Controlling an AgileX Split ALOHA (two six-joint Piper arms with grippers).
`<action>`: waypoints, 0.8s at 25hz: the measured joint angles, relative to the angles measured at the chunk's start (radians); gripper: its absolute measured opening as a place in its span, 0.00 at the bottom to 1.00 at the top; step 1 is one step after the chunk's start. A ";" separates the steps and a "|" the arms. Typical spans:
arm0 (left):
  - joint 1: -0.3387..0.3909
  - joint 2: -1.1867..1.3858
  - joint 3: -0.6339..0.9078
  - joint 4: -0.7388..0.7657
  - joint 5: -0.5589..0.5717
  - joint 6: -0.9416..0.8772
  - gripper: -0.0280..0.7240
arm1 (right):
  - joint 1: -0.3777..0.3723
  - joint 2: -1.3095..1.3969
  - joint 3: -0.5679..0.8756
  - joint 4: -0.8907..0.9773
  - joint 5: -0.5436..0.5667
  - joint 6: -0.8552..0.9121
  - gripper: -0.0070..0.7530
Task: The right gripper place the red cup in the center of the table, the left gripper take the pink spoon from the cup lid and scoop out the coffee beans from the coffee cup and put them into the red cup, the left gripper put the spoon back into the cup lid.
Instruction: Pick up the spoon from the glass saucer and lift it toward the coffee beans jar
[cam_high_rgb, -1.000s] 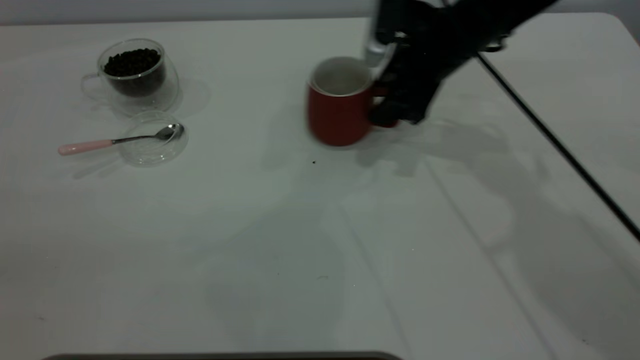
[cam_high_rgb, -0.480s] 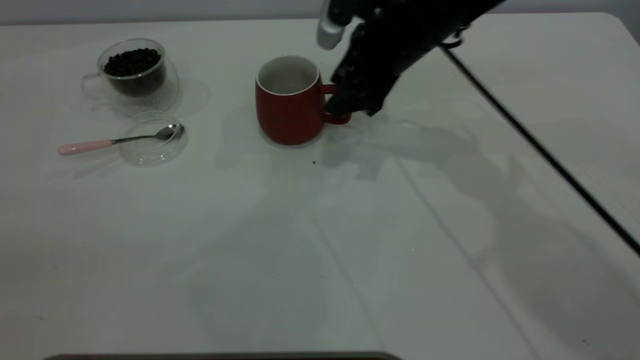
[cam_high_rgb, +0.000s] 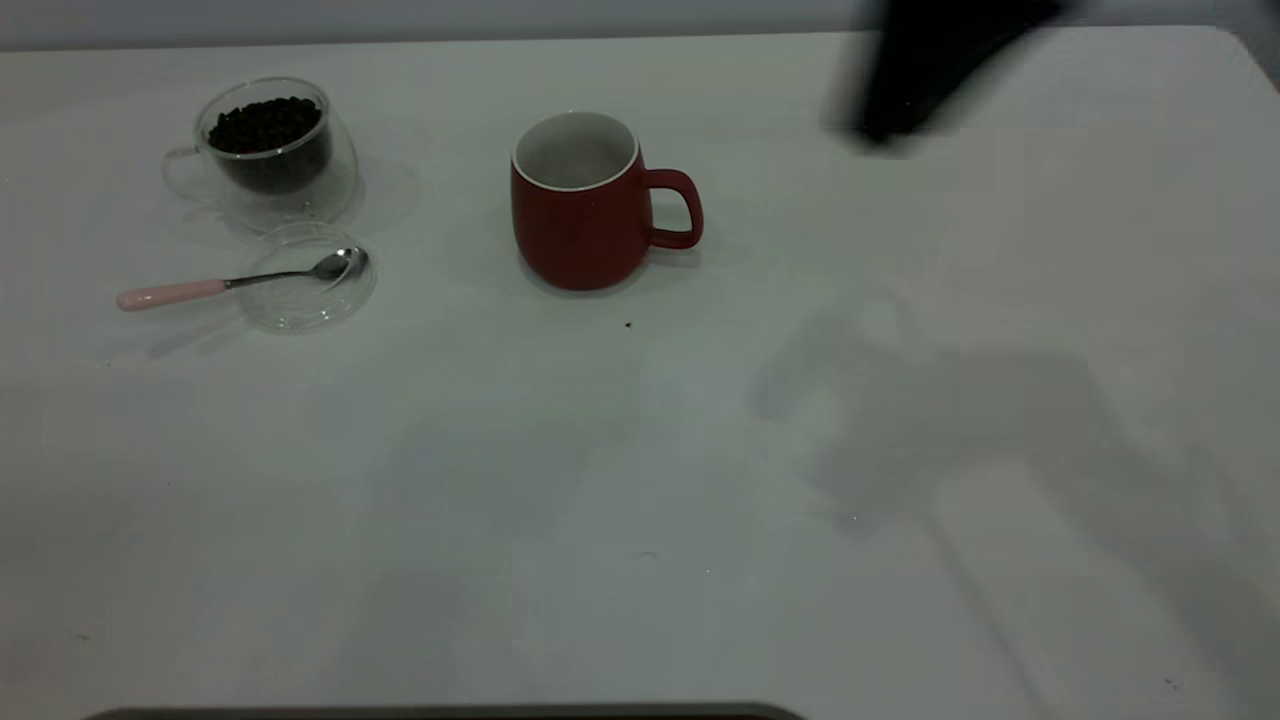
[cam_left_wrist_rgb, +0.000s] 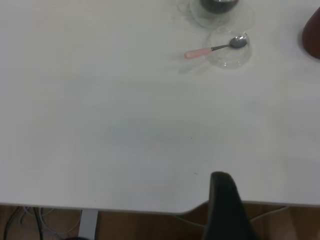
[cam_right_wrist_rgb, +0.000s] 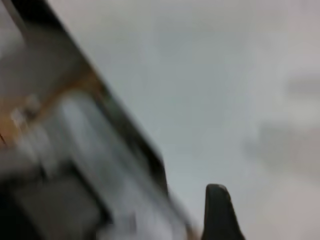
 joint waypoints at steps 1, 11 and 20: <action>0.000 0.000 0.000 0.000 0.000 0.000 0.71 | 0.000 -0.074 0.034 -0.114 0.049 0.099 0.70; 0.000 0.000 0.000 0.000 0.000 0.000 0.71 | 0.000 -0.574 0.508 -0.420 0.104 0.584 0.70; 0.000 0.000 0.000 0.000 0.000 0.000 0.71 | -0.044 -0.983 0.701 -0.395 0.039 0.669 0.70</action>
